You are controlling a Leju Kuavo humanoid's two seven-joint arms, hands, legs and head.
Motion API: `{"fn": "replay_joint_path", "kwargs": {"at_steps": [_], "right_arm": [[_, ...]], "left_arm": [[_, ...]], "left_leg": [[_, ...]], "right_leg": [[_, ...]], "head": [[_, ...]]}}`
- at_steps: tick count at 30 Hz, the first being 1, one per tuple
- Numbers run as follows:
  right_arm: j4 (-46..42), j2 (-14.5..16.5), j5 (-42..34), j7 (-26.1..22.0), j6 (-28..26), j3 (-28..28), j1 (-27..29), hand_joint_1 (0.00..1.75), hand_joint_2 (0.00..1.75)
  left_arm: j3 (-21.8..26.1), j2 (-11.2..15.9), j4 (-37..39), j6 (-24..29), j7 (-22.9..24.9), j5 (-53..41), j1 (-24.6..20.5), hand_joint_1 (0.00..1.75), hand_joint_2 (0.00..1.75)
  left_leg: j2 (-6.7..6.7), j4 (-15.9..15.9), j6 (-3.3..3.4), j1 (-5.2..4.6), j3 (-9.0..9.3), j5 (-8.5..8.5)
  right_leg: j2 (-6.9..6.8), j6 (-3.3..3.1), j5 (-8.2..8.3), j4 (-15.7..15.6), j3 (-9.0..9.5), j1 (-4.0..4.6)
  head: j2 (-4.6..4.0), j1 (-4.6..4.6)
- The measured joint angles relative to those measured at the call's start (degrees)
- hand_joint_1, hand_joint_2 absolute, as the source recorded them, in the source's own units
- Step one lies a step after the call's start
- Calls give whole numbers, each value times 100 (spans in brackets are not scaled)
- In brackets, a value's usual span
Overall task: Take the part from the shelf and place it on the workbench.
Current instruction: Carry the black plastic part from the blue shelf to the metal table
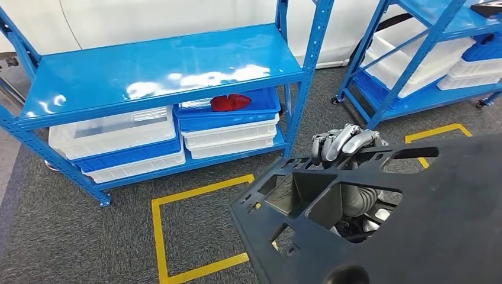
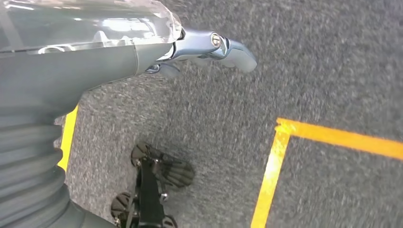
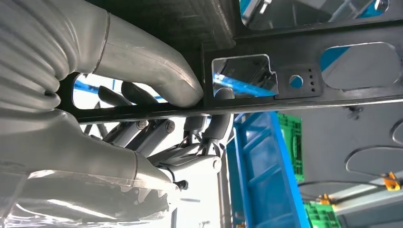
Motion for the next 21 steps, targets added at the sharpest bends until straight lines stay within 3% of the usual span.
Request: {"fn": "replay_joint_path", "kwargs": {"at_steps": [2,4,6,8,10,12,13,14,15,16,17,19,21], "right_arm": [[-27,0,-16,0,-14,8,44,175,175],[-98,-27,-131,-1,31,-43,109,175,175],[-180,-66,-288,-3,133,-190,189,175,175],[-261,-95,-358,-4,200,-408,268,175,175],[-349,-107,-362,-4,217,-593,317,175,175],[-414,-109,-355,-4,219,-680,354,175,175],[-433,-109,-342,-4,216,-702,382,175,175],[-450,-109,-321,-3,209,-722,414,175,175],[-469,-109,-272,-3,185,-743,448,175,175],[-497,-109,-204,-2,151,-764,481,175,175],[-539,-109,-123,-3,115,-781,511,175,175],[-626,-108,-3,-2,61,-798,533,175,175],[-658,-108,-33,12,17,-774,470,175,175]], "left_arm": [[2,-28,0,-11,2,-33,-11,0,175],[1,-64,0,17,20,-98,-22,0,175],[-11,-92,0,51,31,-176,-34,0,175],[-39,-109,0,50,29,-253,-61,0,175],[-61,-116,0,22,26,-299,-85,0,175],[-64,-114,0,8,25,-310,-84,0,175],[-64,-113,0,3,25,-310,-78,0,175],[-65,-111,0,-6,25,-314,-74,0,175],[-72,-111,0,-20,21,-331,-71,0,175],[-86,-111,0,-39,17,-354,-72,0,175],[-106,-107,0,-64,15,-378,-73,0,175],[-142,-82,0,-94,39,-384,-73,0,175],[-146,-35,0,-73,131,-297,-72,0,175]], "left_leg": [[126,46,-17,-10,-17,-16],[222,96,-59,-39,-29,-46],[315,122,-104,-67,-36,-63],[369,135,-152,-64,-34,-88],[180,346,-213,-39,-111,-274],[-76,1002,-260,-12,-377,-666],[-128,1408,-274,-5,-548,-847],[-146,1708,-283,0,-678,-941],[-152,1814,-286,5,-722,-919],[-163,1682,-282,13,-658,-783],[-209,1332,-272,23,-492,-562],[-470,540,-237,52,-130,-222],[-646,190,-203,58,2,-163]], "right_leg": [[-116,-28,300,-654,424,14],[-348,-114,479,-1351,813,76],[-412,-199,483,-1547,881,126],[-291,-258,519,-1568,852,108],[-185,-327,564,-1604,837,74],[-63,-371,598,-1617,814,59],[5,-378,610,-1614,800,59],[78,-377,620,-1611,790,59],[155,-370,630,-1606,783,59],[232,-359,638,-1600,780,57],[311,-347,645,-1592,779,54],[456,-307,665,-1567,756,51],[599,-231,711,-1554,686,37]], "head": [[0,7],[0,12],[0,14],[0,15],[0,13],[0,9],[0,9],[0,9],[0,9],[0,10],[0,10],[0,14],[0,16]]}}
